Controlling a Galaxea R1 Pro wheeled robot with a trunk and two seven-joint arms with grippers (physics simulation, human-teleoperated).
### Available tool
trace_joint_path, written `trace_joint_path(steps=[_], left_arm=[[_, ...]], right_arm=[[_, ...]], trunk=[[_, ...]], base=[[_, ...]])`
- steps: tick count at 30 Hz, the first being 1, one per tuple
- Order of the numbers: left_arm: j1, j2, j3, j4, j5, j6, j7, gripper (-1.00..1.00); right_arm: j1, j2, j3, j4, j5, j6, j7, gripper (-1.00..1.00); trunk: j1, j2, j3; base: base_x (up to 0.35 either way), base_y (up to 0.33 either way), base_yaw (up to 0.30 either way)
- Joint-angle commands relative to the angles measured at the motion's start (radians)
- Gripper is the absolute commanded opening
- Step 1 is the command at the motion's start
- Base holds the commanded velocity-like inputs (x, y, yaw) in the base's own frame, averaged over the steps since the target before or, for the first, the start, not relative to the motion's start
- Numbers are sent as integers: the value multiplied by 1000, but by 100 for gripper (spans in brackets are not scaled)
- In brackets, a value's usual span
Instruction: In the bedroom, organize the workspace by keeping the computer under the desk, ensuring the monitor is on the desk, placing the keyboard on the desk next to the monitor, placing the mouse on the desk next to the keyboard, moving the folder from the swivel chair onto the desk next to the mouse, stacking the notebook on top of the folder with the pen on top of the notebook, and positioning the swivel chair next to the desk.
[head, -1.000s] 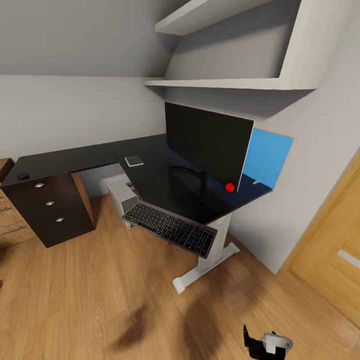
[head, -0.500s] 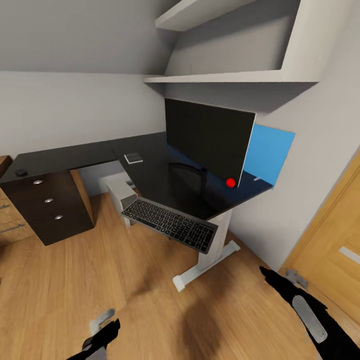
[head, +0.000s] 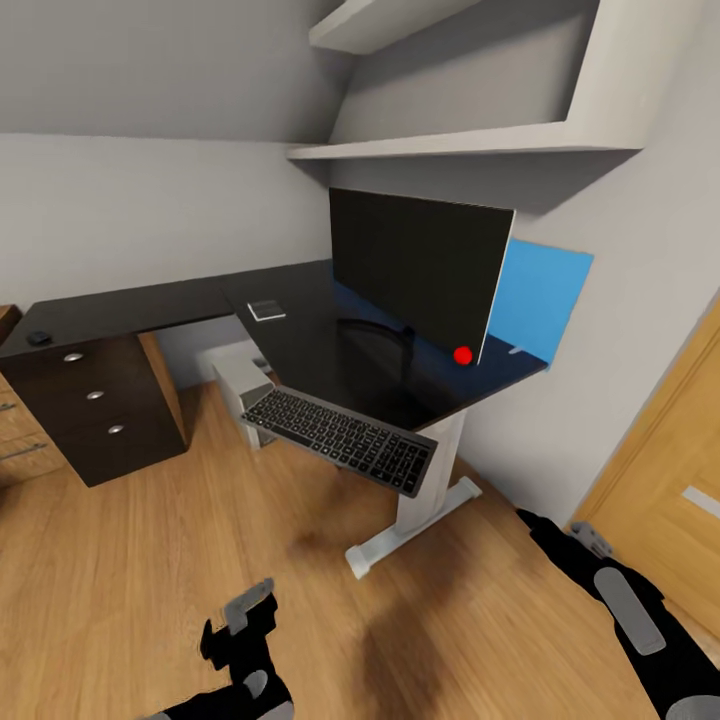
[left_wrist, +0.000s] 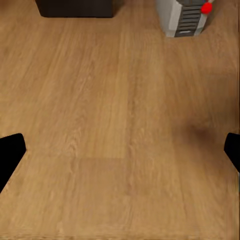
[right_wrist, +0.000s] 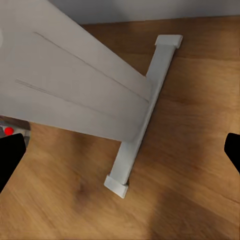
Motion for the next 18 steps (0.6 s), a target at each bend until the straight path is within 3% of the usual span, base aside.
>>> trace_joint_path(steps=[1,2,3,4,6,8,9,10,11,12,13,15,18], left_arm=[[-2,23,-27,-102,-16,18,67,100],[-2,51,-42,-206,-27,62,105,100],[-2,68,-47,-257,-31,92,118,100],[-2,104,-53,-353,-34,161,135,100],[-2,153,-52,-486,-25,252,147,100],[-2,196,-35,-613,-9,303,153,100],[-2,304,10,-837,14,347,157,100],[-2,335,15,-878,21,350,157,100],[-2,341,15,-883,25,351,156,100],[-2,361,-20,-861,64,350,129,100],[-2,371,-31,-854,74,350,113,100],[-2,387,-38,-850,81,350,95,100],[-2,439,-46,-845,90,349,12,100]], right_arm=[[-1,0,-1,-1,-6,6,4,100],[-1,0,-1,-2,-7,7,12,100],[-1,0,0,-2,-7,8,17,100],[-1,0,1,-2,-8,11,28,100],[-1,0,3,-2,-9,25,48,100],[-1,0,4,-3,-9,47,66,100],[0,2,1,-31,-12,108,99,100],[1,2,0,-44,-14,138,111,100],[1,2,0,-46,-14,148,117,100],[1,2,0,-55,-15,200,184,100],[1,2,0,-56,-15,224,223,100],[1,3,-1,-57,-15,250,265,100],[1,1,-2,-59,-13,296,367,100]], trunk=[[4,-8,-4],[8,-15,-7],[12,-22,-10],[15,-29,-14],[23,-43,-20],[31,-57,-26],[35,-64,-29],[38,-71,-32],[42,-78,-35],[46,-85,-39],[50,-92,-42],[58,-106,-48],[69,-127,-57]], base=[[0,0,0],[0,0,0],[0,0,0],[0,0,0],[0,0,0],[0,0,0],[0,0,0],[0,0,0],[0,0,0],[0,0,0],[0,0,0],[0,0,0],[0,0,0]])
